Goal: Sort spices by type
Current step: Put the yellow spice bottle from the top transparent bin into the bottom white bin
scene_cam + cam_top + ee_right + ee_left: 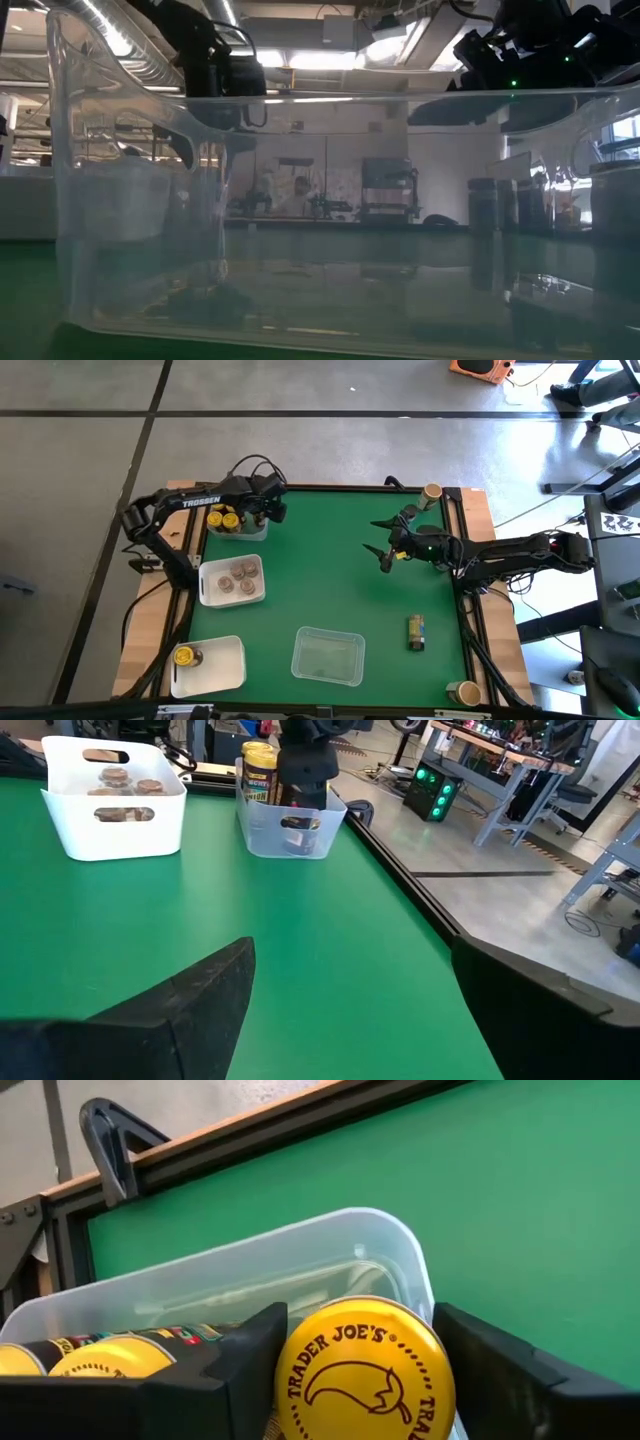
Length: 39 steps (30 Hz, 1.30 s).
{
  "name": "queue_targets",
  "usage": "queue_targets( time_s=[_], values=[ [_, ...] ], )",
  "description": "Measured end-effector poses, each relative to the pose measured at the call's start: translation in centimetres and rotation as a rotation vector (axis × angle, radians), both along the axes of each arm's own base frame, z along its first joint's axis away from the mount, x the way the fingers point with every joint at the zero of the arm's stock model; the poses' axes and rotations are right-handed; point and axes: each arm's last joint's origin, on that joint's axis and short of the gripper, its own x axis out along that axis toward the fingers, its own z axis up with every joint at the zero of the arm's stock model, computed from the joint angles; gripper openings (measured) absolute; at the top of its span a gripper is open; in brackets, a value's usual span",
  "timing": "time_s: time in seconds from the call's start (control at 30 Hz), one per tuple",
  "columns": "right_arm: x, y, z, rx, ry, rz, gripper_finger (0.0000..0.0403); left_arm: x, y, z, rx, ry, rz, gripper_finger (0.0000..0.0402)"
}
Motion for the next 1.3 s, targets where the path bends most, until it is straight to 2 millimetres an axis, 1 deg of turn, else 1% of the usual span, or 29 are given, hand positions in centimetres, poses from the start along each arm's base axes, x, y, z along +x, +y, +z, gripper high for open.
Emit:
queue_targets(
  time_s=[0.07, 0.17, 0.23, 0.37, 0.53, 0.73, 0.83, 0.9, 1.07, 1.3],
  values=[
    [0.0, 0.0, 0.0, 0.0, 0.0, 0.0, 0.0337, 0.0, -0.1, 0.1, -0.004, -0.001, -0.007, 0.0222],
    [0.0, 0.0, 0.0, 0.0, -0.001, 0.0, 0.0337, 0.0, -0.5, 0.3, -0.011, -0.002, -0.022, 0.0221],
    [0.0, 0.0, 0.0, 0.0, 0.0, 0.0, 0.0337, 0.1, -1.0, 0.8, -0.007, -0.012, -0.039, 0.0221],
    [0.0, 0.0, 0.0, 0.0, 0.0, 0.0, 0.0337, 0.2, -1.8, 2.9, 0.029, -0.057, -0.067, 0.0229],
    [0.0, 0.0, 0.0, 0.0, 0.0, 0.001, 0.0337, 0.4, -3.9, 6.1, 0.052, -0.103, -0.131, 0.023],
    [0.0, 0.0, 0.0, 0.001, -0.001, 0.0, 0.0337, 0.7, -6.9, 9.7, 0.072, -0.162, -0.237, 0.0226],
    [0.0, 0.0, 0.0, 0.001, -0.001, 0.0, 0.0337, 0.6, -8.7, 10.8, 0.062, -0.156, -0.3, 0.0231],
    [0.0, 0.0, 0.0, 0.002, -0.002, 0.0, 0.0337, 0.8, -9.5, 11.6, 0.071, -0.188, -0.324, 0.0233],
    [0.0, 0.0, 0.1, 0.002, -0.007, 0.0, 0.0337, 0.5, -12.0, 12.5, 0.057, -0.181, -0.395, 0.023],
    [0.0, 0.0, 0.1, 0.002, -0.008, 0.0, 0.0337, -0.3, -17.0, 13.9, 0.003, -0.29, -0.547, 0.0229]
  ],
)
